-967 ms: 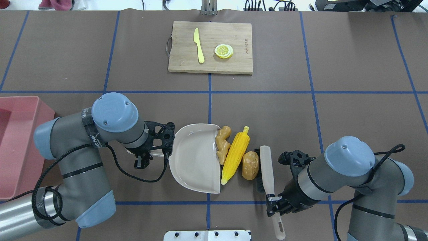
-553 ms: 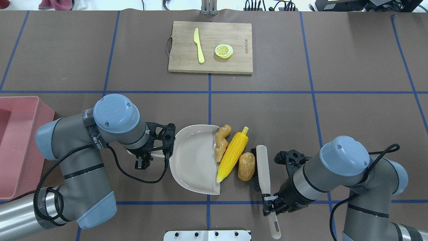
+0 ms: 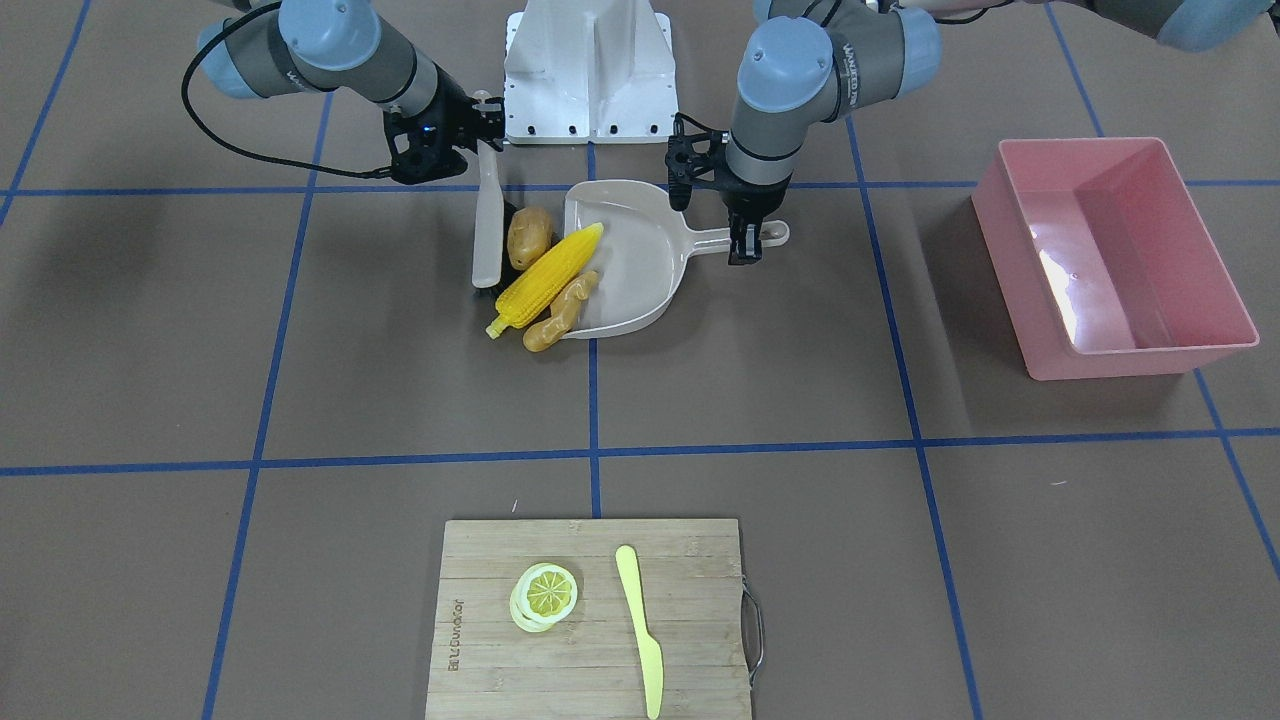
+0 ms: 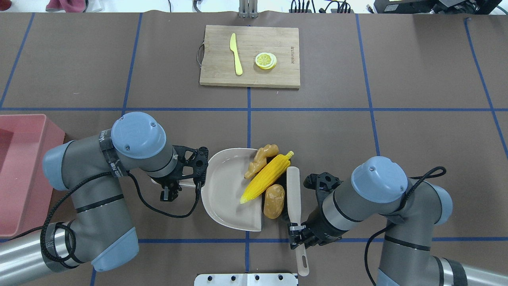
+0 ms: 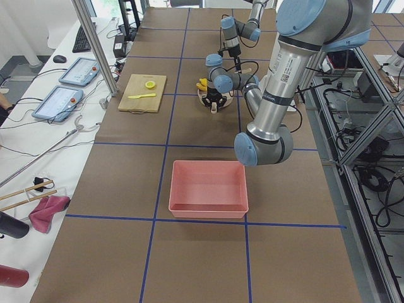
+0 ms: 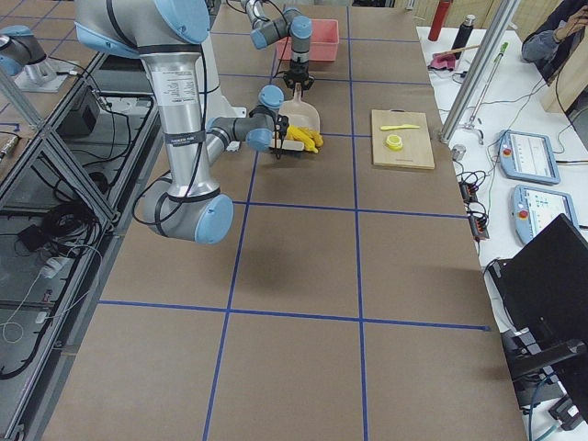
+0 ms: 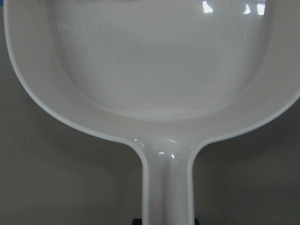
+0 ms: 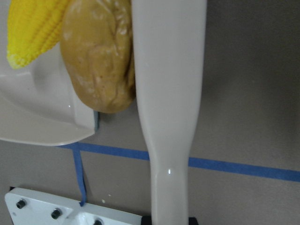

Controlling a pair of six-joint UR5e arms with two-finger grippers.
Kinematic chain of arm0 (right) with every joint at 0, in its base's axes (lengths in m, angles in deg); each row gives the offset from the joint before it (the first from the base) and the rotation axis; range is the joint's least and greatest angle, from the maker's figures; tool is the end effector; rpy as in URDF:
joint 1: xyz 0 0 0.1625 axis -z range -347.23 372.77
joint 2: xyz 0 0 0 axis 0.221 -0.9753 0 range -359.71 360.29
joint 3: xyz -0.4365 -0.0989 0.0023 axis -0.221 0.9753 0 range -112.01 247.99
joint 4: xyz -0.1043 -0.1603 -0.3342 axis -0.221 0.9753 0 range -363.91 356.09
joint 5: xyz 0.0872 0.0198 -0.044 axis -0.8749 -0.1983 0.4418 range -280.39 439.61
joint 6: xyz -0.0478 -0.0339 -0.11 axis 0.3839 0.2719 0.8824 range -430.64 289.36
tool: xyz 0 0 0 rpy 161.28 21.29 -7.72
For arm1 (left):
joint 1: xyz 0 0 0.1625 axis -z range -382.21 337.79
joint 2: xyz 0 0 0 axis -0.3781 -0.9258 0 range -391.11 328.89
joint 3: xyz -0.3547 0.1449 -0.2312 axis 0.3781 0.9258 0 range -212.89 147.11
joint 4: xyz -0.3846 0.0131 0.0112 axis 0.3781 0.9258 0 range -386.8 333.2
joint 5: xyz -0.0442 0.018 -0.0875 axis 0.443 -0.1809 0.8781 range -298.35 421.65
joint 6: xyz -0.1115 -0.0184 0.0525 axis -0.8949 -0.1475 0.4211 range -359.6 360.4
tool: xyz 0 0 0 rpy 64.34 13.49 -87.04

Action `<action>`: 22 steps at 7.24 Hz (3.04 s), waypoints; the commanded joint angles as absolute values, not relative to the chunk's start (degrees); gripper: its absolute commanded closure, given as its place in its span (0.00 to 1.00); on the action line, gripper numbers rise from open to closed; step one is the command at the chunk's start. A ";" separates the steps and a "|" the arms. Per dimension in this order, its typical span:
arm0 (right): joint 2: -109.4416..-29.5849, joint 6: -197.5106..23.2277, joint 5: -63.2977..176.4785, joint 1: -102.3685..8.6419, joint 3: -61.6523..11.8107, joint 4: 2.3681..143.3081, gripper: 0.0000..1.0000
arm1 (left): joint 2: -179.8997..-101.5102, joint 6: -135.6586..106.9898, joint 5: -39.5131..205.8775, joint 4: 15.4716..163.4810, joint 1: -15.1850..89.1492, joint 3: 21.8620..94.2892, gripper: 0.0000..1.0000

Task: Sweep and dump trash into bin
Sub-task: 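Sweep the corn, ginger and potato into the dustpan with the right-held brush, then lift the brush back over the dustpan with the right gripper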

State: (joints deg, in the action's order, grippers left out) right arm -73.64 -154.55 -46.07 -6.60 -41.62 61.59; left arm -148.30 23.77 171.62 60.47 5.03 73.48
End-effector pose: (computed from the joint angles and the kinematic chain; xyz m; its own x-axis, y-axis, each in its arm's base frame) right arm -0.5033 -0.2411 0.3458 0.4446 0.0650 0.8934 0.2565 0.9464 -0.1965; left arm 0.5081 -0.3637 0.3351 -0.0541 0.9983 0.0222 -0.7093 -0.0541 0.7028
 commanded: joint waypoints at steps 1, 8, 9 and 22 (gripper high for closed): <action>-67.49 -155.72 -44.33 -5.43 -40.38 66.91 1.00 | -148.44 23.78 171.60 60.56 4.94 73.19 1.00; -59.82 -161.08 -41.50 -2.79 -38.36 70.27 1.00 | -148.36 23.86 171.60 60.56 4.42 73.19 1.00; -59.91 -161.51 -41.59 -2.79 -38.62 70.53 1.00 | -148.36 23.86 171.60 60.56 4.07 73.19 1.00; -66.24 -117.02 -41.16 -17.03 -48.03 94.16 1.00 | -146.95 22.82 171.60 66.08 4.33 75.39 1.00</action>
